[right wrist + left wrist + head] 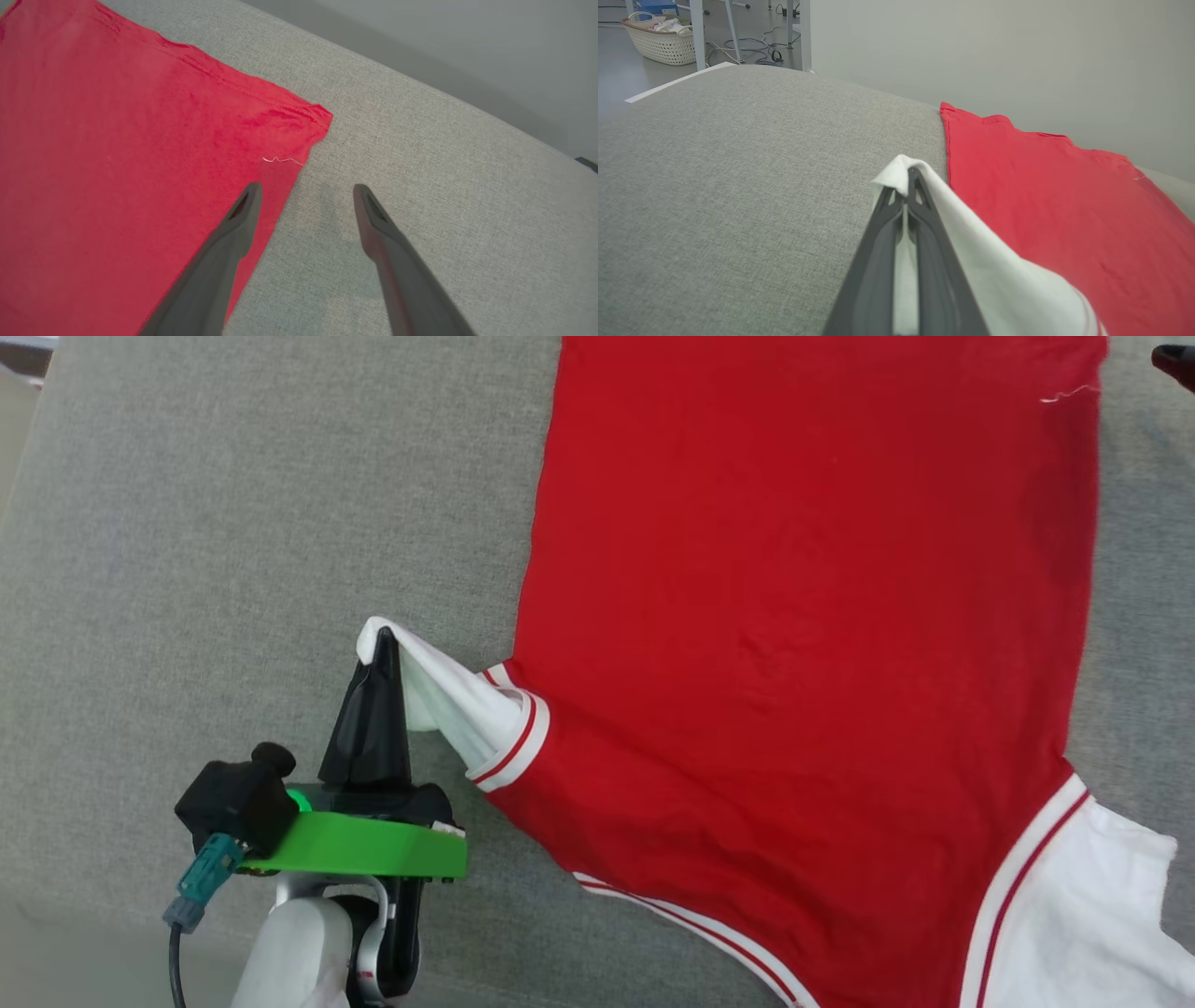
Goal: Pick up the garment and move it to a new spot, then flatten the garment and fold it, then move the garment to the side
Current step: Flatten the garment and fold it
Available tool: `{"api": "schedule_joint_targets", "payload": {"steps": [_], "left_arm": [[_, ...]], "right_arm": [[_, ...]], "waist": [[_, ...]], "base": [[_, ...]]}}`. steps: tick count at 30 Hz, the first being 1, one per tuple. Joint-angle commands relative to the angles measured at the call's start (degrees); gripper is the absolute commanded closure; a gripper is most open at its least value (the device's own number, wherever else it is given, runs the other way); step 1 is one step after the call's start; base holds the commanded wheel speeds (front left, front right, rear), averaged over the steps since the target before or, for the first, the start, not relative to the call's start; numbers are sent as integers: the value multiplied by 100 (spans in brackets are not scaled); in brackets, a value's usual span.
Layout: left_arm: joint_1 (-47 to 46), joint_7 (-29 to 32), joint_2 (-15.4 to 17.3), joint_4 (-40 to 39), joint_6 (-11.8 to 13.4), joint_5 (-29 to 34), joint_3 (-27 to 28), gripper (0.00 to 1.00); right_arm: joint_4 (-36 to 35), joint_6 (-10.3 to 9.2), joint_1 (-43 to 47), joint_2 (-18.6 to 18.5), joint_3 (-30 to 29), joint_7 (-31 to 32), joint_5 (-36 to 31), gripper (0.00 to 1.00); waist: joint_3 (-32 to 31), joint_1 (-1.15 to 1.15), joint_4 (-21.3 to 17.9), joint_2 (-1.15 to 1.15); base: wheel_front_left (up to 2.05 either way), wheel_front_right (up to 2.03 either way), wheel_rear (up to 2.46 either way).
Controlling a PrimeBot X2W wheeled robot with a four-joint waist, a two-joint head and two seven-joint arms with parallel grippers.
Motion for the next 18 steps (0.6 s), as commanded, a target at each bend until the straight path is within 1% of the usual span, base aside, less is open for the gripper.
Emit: {"api": "schedule_joint_targets", "payload": {"steps": [1, 5, 8, 11, 16, 17, 18], "left_arm": [[-145, -33, -29, -52, 49, -79, -50, 100], [-265, -33, -30, -153, 141, -184, -230, 100], [-354, -33, -30, -215, 198, -243, -353, 100], [-412, -33, -31, -279, 239, -268, -432, 100], [-465, -33, -31, -312, 265, -257, -465, 100], [-467, -33, -31, -309, 257, -244, -455, 100], [-471, -33, -31, -306, 248, -229, -445, 100]], "right_arm": [[83, -3, -166, 37, 56, 84, -61, 0], [446, -3, -505, 49, 155, 272, -296, 0], [736, -3, -621, 138, 95, 301, -358, 0], [882, -3, -533, 95, 277, 405, -446, 0], [1000, -3, -233, 63, 375, 589, -274, 0], [992, -3, -203, 52, 378, 606, -249, 64], [981, -3, -193, 41, 362, 597, -234, 100]], "waist": [[601, -1, 528, 0], [864, -1, 679, 0], [1025, -1, 768, 0], [1111, -1, 800, 0], [1142, -1, 762, 0], [1130, -1, 742, 0], [1117, -1, 730, 0]], "base": [[0, 0, 0], [0, 0, 0], [0, 0, 0], [0, 0, 0], [0, 0, 0], [0, 0, 0], [0, 0, 0]]}}
